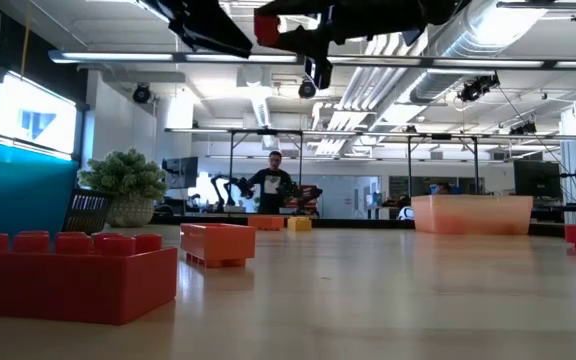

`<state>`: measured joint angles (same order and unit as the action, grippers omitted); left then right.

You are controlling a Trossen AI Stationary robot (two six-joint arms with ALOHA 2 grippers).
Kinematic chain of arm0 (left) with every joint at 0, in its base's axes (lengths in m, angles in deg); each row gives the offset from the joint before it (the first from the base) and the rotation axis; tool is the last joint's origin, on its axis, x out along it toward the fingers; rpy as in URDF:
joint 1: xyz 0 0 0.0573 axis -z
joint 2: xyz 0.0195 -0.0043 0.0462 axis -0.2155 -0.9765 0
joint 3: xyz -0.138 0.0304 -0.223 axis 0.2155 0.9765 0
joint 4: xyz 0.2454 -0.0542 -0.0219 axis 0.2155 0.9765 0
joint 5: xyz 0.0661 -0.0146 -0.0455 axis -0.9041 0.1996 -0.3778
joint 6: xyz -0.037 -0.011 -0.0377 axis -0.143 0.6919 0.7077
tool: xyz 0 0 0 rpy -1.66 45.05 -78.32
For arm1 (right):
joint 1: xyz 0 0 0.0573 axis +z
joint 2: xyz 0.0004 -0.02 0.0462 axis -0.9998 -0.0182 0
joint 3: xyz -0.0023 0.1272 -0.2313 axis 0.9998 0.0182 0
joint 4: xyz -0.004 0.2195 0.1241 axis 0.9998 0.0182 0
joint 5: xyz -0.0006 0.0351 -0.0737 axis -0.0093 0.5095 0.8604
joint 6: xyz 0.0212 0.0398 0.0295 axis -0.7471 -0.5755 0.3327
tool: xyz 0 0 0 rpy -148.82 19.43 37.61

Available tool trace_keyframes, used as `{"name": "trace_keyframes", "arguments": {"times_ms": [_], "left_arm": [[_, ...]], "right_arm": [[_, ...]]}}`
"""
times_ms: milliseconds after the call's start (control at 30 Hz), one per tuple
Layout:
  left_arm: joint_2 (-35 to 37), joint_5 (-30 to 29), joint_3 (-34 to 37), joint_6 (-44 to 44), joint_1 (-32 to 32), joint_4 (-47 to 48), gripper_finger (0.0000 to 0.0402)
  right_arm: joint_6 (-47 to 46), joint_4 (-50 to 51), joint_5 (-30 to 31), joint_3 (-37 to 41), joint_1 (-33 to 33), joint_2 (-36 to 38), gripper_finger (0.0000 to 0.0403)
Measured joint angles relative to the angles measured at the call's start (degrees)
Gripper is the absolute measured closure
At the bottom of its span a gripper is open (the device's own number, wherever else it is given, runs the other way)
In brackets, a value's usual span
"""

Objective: Sort & place blocks by color
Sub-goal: Put the red game piece into the blue bin

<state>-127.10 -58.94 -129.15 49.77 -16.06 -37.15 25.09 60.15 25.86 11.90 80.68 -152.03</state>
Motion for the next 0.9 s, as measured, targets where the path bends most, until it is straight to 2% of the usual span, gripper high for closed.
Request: {"name": "trace_keyframes", "arguments": {"times_ms": [367, 733, 900], "left_arm": [[0.0, -0.4, 0.0, -0.1, 0.0, -3.6, 0.0225], [0.0, 0.2, 0.0, -5.8, 0.0, -6.7, 0.0225], [0.0, 0.1, 0.0, -5.0, -0.1, -8.3, 0.0223]], "right_arm": [[-2.4, -3.7, -0.4, 0.0, -0.2, 0.0, 0.0288], [-3.3, -4.3, -1.7, 0.0, -2.0, 0.3, 0.0288], [-3.3, -4.5, -2.8, 0.0, -2.6, 0.3, 0.0288]]}}
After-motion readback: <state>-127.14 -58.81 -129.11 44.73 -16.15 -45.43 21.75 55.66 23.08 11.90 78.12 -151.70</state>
